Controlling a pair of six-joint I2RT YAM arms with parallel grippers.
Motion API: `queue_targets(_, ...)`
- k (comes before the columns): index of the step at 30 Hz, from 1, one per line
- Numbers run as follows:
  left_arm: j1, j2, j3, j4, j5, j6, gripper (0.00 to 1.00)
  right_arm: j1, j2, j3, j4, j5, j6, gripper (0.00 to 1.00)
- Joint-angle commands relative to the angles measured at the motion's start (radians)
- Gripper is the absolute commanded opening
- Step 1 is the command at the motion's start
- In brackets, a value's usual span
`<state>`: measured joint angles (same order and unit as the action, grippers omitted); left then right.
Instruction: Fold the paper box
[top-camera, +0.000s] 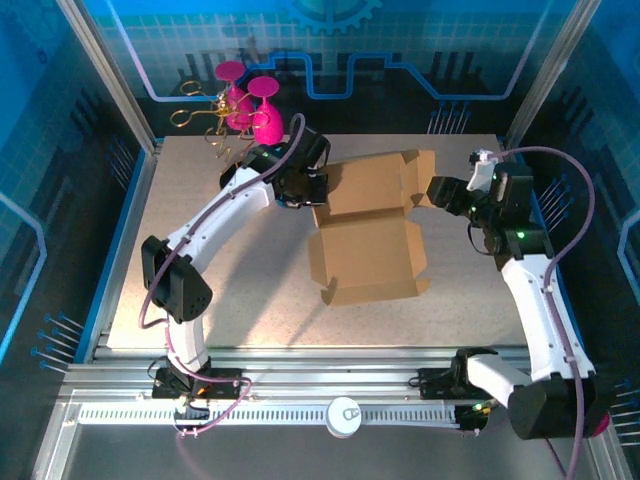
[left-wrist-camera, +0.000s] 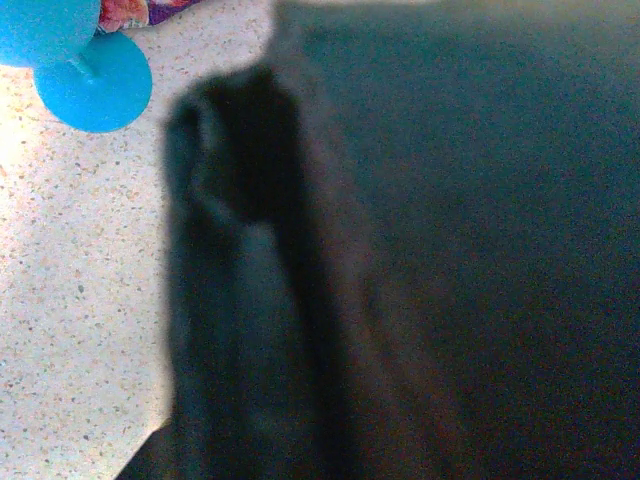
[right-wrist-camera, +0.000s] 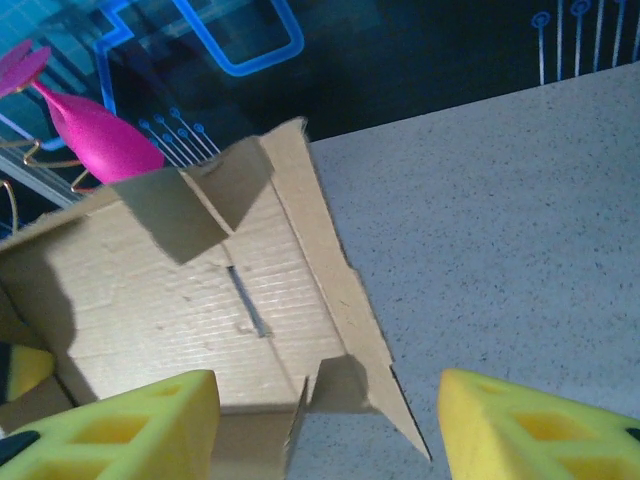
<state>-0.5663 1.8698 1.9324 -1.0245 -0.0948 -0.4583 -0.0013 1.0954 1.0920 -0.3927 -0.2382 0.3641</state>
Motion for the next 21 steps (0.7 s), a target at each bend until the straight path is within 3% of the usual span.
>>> queue_targets(1,0.01,0.003,0.042,-0.054,0.051,0.035,0.0,-0.011,0.083,0.044,0.03,-0.082,-0.115,0.59)
queue_targets(3,0.012,0.008,0.046,-0.059,0.057,0.035,0.0,-0.013,0.122,0.059,0.023,-0.097,-0.127,0.56)
queue_targets(14,0.011,0.02,0.06,-0.067,0.078,0.024,0.0,0.011,0.162,0.111,-0.009,-0.053,-0.131,0.15)
queue_targets(19,0.011,0.026,0.065,-0.07,0.079,0.015,0.0,0.089,0.12,0.118,-0.058,0.126,-0.138,0.0)
queue_targets(21,0.01,0.028,0.066,-0.069,0.078,0.01,0.0,0.14,0.105,0.127,-0.093,0.25,-0.145,0.0)
